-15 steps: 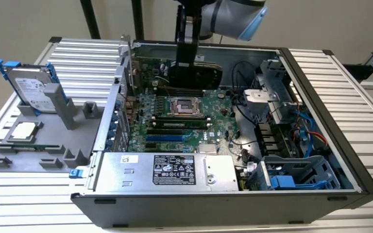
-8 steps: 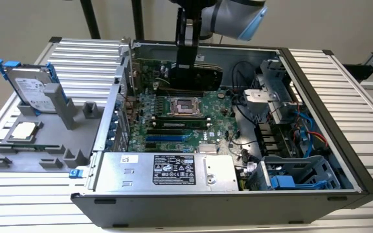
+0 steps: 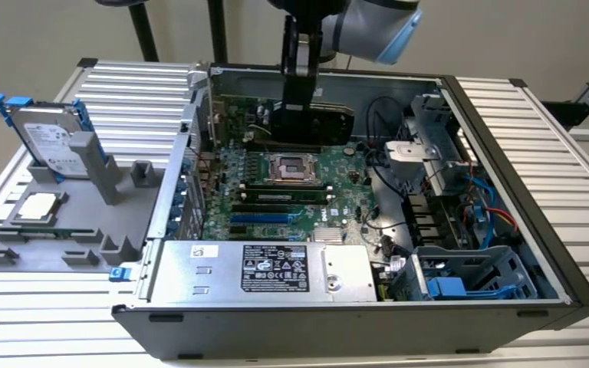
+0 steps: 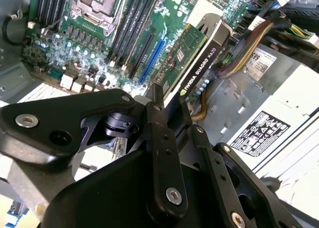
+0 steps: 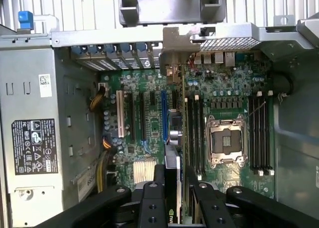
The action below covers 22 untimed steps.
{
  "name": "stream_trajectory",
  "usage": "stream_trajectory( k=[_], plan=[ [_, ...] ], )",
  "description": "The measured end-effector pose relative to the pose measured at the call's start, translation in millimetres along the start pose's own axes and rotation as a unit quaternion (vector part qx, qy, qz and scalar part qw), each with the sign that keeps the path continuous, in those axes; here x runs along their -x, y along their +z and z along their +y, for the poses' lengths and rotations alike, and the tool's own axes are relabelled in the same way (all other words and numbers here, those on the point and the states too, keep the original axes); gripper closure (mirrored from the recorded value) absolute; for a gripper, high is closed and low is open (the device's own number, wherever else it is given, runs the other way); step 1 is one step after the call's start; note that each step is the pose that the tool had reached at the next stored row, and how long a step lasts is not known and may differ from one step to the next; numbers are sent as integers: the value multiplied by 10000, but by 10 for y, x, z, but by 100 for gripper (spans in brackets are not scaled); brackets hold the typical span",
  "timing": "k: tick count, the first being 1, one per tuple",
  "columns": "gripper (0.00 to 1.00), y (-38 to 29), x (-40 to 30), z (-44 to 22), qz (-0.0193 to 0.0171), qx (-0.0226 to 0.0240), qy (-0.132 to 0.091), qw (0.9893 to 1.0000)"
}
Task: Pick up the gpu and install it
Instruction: 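Insert the gpu into the slot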
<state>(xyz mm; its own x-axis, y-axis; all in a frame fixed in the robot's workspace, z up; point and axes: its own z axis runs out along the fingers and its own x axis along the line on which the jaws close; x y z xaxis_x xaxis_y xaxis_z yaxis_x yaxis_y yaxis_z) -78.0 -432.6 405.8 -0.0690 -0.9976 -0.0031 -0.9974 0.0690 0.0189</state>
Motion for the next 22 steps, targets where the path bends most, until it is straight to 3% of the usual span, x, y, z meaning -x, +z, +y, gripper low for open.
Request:
stream_trajectory(
  k=[7,22],
  plan=[
    [100,44,3,-48,7,-1,0,10000],
    [100,51,5,-72,7,-1,-6,10000]
  ],
)
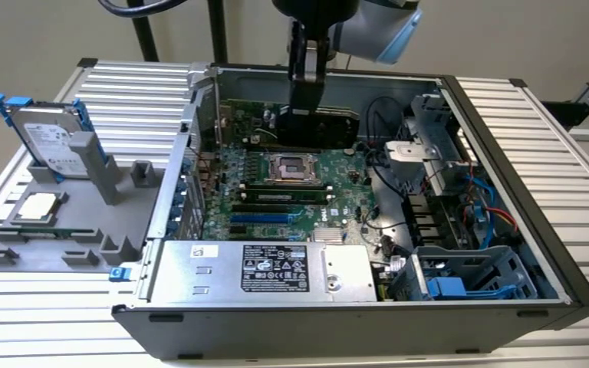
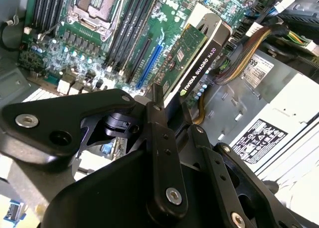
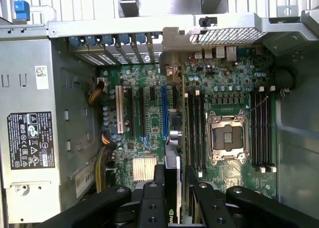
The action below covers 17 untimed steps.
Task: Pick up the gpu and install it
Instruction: 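Insert the gpu into the slot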
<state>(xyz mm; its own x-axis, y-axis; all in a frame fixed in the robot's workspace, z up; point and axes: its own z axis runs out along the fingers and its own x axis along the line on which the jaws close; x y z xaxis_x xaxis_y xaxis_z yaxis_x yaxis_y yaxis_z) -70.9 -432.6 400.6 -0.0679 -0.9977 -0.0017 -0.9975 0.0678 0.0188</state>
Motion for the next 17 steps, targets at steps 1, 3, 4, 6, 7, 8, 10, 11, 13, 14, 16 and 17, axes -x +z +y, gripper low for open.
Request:
stream_trajectory(
  k=[1,3,4,6,7,8,10,11,13,14,16,17],
  plan=[
    [100,4,1,0,0,0,0,10000],
    [100,12,0,0,1,0,0,10000],
    [100,17,0,0,1,0,0,10000],
    [100,29,0,0,1,1,0,10000],
    [100,35,0,-1,1,0,0,10000],
    [100,42,0,-1,1,0,0,10000],
    [100,56,0,-1,1,0,0,10000],
    [100,64,0,-1,1,0,0,10000],
    [100,82,0,-3,1,0,0,10000],
    [100,92,0,-6,1,0,0,10000],
    [100,109,1,-14,1,0,0,10000],
    [100,116,1,-19,2,0,0,10000]
  ],
)
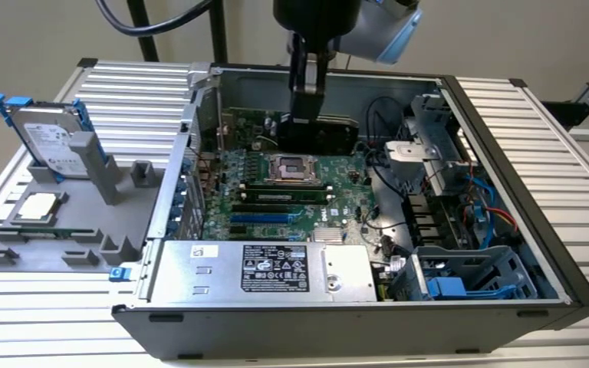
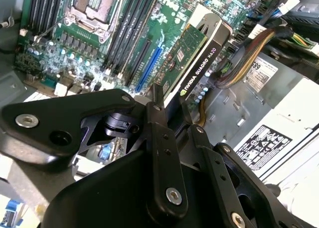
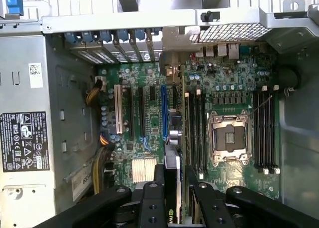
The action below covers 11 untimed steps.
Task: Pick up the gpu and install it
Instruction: 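Insert the gpu into the slot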
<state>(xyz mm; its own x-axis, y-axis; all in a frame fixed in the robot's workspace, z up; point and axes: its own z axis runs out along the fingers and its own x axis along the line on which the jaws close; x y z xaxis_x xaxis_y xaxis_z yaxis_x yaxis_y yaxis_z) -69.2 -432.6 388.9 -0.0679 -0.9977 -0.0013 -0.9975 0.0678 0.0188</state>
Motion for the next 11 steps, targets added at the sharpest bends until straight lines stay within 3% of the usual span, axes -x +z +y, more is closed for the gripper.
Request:
stream_trajectory(
  k=[11],
  plan=[
    [100,42,5,-72,0,0,0,10000]
  ],
)
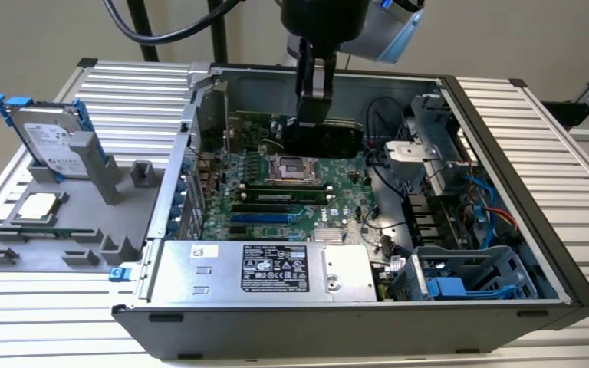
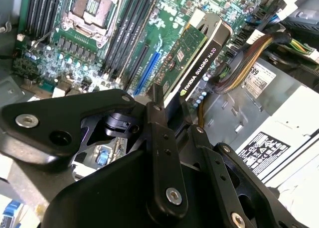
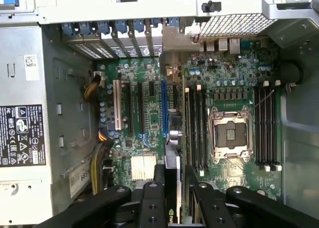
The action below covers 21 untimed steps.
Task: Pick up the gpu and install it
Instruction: 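Insert the gpu into the slot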
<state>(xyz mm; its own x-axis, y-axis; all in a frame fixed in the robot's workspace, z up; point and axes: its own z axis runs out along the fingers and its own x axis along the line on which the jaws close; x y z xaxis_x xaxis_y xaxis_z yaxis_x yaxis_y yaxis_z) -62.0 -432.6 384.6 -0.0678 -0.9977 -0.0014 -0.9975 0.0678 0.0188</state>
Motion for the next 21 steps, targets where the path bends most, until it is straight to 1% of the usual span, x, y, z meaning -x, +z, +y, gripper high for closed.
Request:
stream_trajectory(
  k=[8,15,21],
  plan=[
    [100,4,0,-3,0,0,0,10000],
    [100,63,1,-7,1,0,0,10000],
    [100,90,0,-9,1,0,0,10000]
  ],
)
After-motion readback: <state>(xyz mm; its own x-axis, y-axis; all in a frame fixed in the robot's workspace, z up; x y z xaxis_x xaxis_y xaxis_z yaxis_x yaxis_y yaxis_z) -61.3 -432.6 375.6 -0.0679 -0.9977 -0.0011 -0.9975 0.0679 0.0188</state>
